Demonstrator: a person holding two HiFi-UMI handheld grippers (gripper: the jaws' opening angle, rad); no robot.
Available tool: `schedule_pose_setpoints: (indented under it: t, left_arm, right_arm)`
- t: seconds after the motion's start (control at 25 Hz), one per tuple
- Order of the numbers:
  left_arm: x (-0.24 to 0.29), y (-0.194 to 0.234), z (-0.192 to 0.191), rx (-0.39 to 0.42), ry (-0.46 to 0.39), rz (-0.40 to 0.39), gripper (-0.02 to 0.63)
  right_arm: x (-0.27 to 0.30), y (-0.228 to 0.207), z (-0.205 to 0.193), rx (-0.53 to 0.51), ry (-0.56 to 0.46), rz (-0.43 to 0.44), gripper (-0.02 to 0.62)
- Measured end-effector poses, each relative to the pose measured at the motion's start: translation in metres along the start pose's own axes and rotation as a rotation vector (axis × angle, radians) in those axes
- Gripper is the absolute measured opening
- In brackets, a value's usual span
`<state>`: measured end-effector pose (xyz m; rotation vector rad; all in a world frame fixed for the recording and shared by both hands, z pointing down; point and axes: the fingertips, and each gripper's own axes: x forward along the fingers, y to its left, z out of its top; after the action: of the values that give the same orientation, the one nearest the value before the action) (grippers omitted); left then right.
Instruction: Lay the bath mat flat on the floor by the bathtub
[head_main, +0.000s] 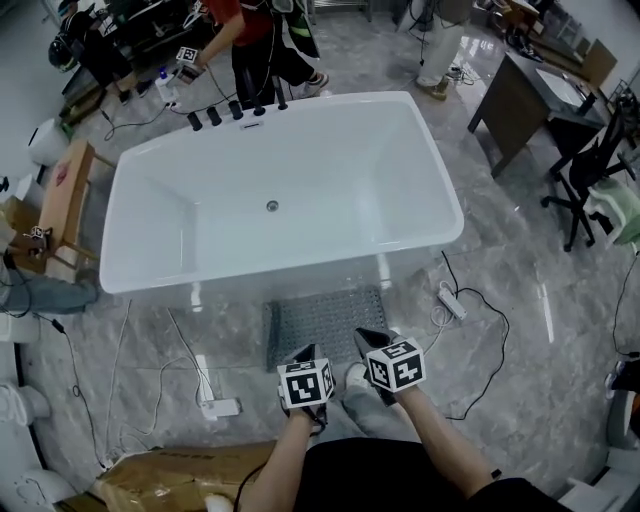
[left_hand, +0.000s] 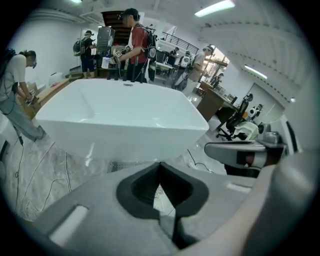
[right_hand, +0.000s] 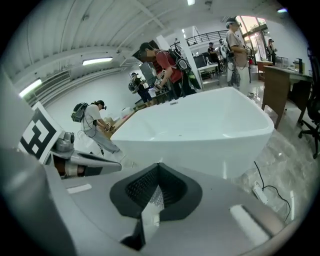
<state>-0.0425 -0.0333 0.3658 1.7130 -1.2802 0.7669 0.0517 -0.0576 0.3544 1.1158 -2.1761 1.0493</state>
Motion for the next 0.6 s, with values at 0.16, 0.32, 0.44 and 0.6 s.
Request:
schedule_pose_setpoints:
  t: [0.16, 0.32, 0.44, 0.6]
  left_arm:
    - [-0.014, -0.024, 0.04, 0.037, -0.065, -0.025, 0.006]
    - [-0.028, -0.041, 0.076, 0.04, -0.112, -0.052, 0.005]
    - [-0.052, -0.046, 0.1, 0.066, -0.165, -0.07, 0.006]
    - [-0.089, -0.044, 0.141, 0.09, -0.246, -0.076, 0.006]
  right_arm:
    - [-0.019, 0.002, 0.043, -0.057, -0.073, 0.001, 0.003]
    - [-0.037, 0.005, 0.079, -0.128, -0.143, -0.009, 0.003]
    - [-0.055, 0.015, 0.104, -0.169, -0.187, -0.023, 0.003]
    - [-0.079, 0.026, 0.153, -0.232, -0.256, -0.043, 0.003]
